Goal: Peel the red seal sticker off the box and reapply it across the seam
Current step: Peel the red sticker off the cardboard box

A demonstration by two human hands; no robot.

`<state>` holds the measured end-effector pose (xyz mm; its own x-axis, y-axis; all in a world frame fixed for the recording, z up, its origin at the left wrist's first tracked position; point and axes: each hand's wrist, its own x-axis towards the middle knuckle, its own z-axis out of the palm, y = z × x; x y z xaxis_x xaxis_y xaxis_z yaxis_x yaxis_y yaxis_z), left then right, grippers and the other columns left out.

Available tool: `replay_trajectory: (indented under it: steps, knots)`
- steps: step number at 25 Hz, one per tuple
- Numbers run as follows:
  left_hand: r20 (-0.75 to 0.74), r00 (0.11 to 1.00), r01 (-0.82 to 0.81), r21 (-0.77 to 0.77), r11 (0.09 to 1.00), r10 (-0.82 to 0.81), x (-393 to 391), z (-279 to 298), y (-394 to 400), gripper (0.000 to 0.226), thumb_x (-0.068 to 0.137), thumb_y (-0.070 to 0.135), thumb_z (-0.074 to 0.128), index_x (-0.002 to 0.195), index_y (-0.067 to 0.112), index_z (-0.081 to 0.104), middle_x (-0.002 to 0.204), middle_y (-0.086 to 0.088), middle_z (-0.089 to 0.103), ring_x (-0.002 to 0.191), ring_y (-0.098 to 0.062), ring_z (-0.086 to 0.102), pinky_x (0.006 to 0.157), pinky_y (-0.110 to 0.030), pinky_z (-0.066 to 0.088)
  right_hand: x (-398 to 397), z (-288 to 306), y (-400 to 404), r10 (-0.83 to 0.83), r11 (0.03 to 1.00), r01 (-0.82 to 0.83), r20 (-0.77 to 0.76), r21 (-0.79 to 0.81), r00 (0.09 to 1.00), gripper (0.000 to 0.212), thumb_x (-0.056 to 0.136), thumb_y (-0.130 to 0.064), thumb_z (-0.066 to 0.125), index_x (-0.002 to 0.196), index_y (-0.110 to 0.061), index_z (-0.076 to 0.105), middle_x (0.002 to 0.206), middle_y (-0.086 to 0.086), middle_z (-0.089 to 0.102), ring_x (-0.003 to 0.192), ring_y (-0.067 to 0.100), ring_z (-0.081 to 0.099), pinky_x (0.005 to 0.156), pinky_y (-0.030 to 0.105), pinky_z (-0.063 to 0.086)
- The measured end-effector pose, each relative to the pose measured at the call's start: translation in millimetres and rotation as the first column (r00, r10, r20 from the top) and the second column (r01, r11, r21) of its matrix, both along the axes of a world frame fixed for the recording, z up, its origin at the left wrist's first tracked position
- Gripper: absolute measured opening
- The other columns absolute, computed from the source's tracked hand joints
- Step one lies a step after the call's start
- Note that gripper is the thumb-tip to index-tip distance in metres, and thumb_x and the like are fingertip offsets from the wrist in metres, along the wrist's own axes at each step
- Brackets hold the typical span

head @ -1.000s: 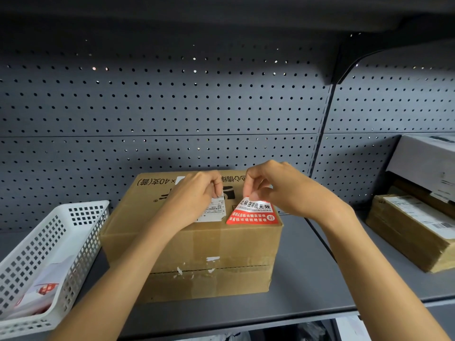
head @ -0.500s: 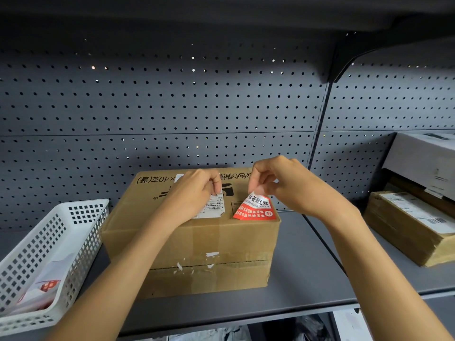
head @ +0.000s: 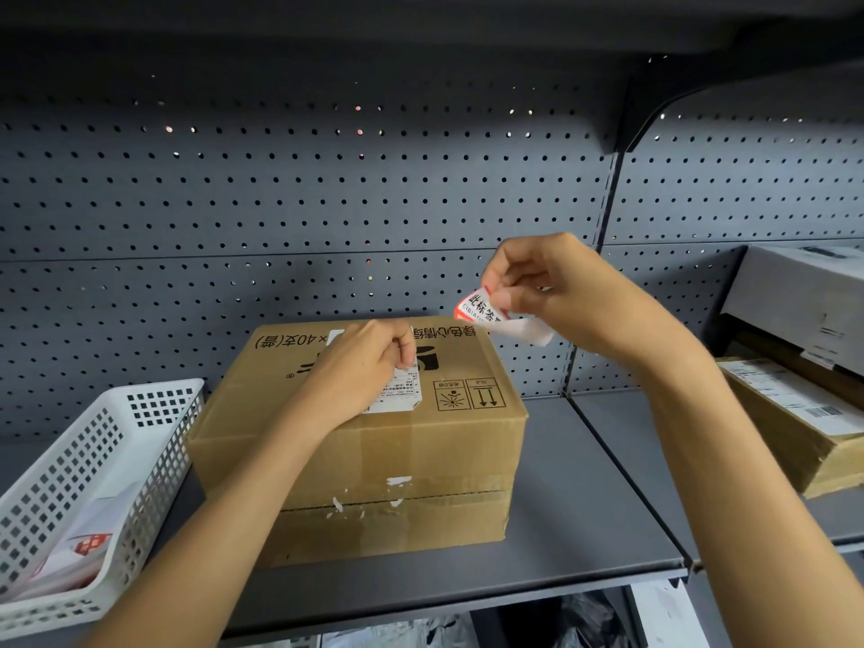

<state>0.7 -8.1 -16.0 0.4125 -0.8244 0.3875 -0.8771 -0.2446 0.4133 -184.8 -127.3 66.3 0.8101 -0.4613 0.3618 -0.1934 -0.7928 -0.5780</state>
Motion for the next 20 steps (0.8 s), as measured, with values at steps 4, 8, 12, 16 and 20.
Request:
replay_trajectory:
  steps: [4,8,12,16,20]
  knots:
    - [0.026,0.999,0.046,-0.120,0.992,-0.043,-4.1,1.6,1.0,0.034,0.095,-0.003,0.037,0.078,0.018,0.058,0.076,0.009,0.060,0.060,-0.011,0.053,0.057,-0.027,0.039,3.7,-2.3,16.2,0.038,0.998,-0.043,-0.114,-0.039,0.993,0.045,0.091,0.007,0.058,0.075,-0.034,0.066,0.087,-0.004,0.074,0.086,0.009,0.070,0.089,0.035,0.058]
    - [-0.029,0.993,0.093,-0.423,0.901,-0.117,-19.8,11.3,18.1,0.026,0.094,0.002,0.039,0.079,0.014,0.058,0.078,0.007,0.061,0.073,-0.003,0.055,0.069,-0.018,0.039,6.5,-7.5,26.6,0.068,0.996,-0.075,-0.184,-0.036,0.981,0.046,0.090,0.012,0.052,0.085,-0.031,0.067,0.090,-0.006,0.070,0.091,0.015,0.069,0.082,0.034,0.057]
    - [-0.123,0.963,0.163,-0.450,0.878,-0.242,-36.7,7.4,51.8,0.025,0.096,0.036,0.044,0.081,0.019,0.055,0.075,0.005,0.061,0.073,-0.018,0.059,0.066,-0.031,0.043,12.7,-12.7,46.8,0.096,0.993,-0.112,-0.244,-0.050,0.965,0.045,0.089,0.016,0.047,0.097,-0.024,0.067,0.098,-0.001,0.070,0.098,0.020,0.070,0.085,0.036,0.060]
    - [-0.047,0.989,0.106,-0.424,0.900,-0.138,-39.3,-3.4,71.0,0.018,0.090,0.033,0.066,0.085,0.017,0.057,0.078,0.010,0.063,0.078,-0.007,0.060,0.068,-0.016,0.041,12.9,-20.6,73.9,0.092,0.992,-0.109,-0.240,-0.061,0.966,0.043,0.091,0.013,0.045,0.104,-0.024,0.063,0.103,0.004,0.069,0.099,0.021,0.070,0.089,0.041,0.058]
    - [-0.085,0.989,0.071,-0.460,0.885,-0.123,-46.3,-17.7,97.6,0.017,0.092,0.031,0.064,0.086,0.016,0.060,0.079,0.010,0.064,0.078,-0.007,0.060,0.067,-0.014,0.041,3.8,-32.1,104.2,0.069,0.996,-0.080,-0.226,-0.043,0.972,0.046,0.090,0.016,0.045,0.109,-0.024,0.060,0.103,0.001,0.068,0.099,0.021,0.069,0.087,0.037,0.058]
